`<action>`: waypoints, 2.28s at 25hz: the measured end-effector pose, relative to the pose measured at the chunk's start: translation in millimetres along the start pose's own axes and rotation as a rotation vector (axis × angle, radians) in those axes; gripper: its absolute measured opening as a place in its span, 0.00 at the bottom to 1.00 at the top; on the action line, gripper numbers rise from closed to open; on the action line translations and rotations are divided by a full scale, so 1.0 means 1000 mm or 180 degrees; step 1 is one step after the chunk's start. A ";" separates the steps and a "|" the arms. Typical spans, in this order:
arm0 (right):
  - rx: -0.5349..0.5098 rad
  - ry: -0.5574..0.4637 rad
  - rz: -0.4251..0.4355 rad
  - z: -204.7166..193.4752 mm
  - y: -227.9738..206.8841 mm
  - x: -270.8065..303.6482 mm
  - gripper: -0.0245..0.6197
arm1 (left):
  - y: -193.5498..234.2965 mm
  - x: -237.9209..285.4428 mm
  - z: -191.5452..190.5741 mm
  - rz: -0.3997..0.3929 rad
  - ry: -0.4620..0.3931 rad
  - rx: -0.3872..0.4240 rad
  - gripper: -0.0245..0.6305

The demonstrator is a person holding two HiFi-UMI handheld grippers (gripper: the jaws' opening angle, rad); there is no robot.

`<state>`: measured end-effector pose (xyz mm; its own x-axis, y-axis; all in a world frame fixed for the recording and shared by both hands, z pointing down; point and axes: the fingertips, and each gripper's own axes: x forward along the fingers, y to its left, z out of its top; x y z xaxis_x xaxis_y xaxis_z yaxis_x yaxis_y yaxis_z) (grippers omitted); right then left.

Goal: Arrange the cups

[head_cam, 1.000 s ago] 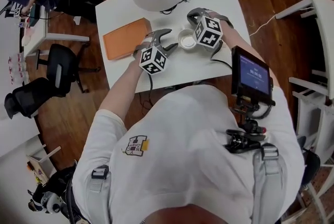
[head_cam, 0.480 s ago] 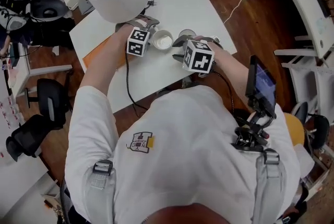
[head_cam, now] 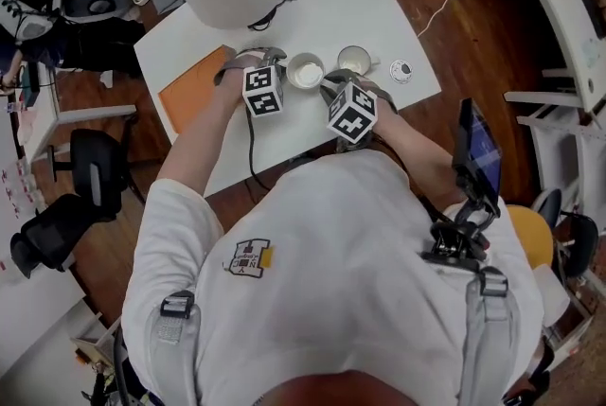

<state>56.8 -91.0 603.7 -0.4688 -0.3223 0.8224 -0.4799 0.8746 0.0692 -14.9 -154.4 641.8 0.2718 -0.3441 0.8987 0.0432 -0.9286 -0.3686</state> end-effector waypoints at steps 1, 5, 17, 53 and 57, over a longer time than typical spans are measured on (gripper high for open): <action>0.0067 -0.0021 -0.0060 -0.001 -0.002 -0.001 0.15 | -0.007 -0.003 -0.001 0.0011 0.0044 -0.0193 0.18; 0.0129 -0.0063 -0.0249 -0.006 -0.008 -0.004 0.10 | -0.030 -0.016 0.000 0.0107 0.0118 -0.0965 0.16; -0.0249 -0.0052 -0.0399 -0.012 -0.008 0.002 0.06 | -0.078 -0.019 0.023 0.0116 -0.0854 -0.2020 0.39; -0.0654 0.0027 -0.0330 0.013 0.005 0.005 0.04 | -0.077 -0.064 0.014 0.0883 -0.1571 -0.2362 0.09; -0.0761 -0.0092 -0.0359 0.034 0.008 -0.004 0.04 | -0.073 -0.083 0.009 0.1033 -0.1663 -0.2366 0.09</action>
<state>29.7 -95.1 582.2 -0.4448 -0.4297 0.7858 -0.3432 0.8922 0.2937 -32.1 -56.4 592.2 0.5646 -0.6611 0.4941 -0.6805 -0.7116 -0.1746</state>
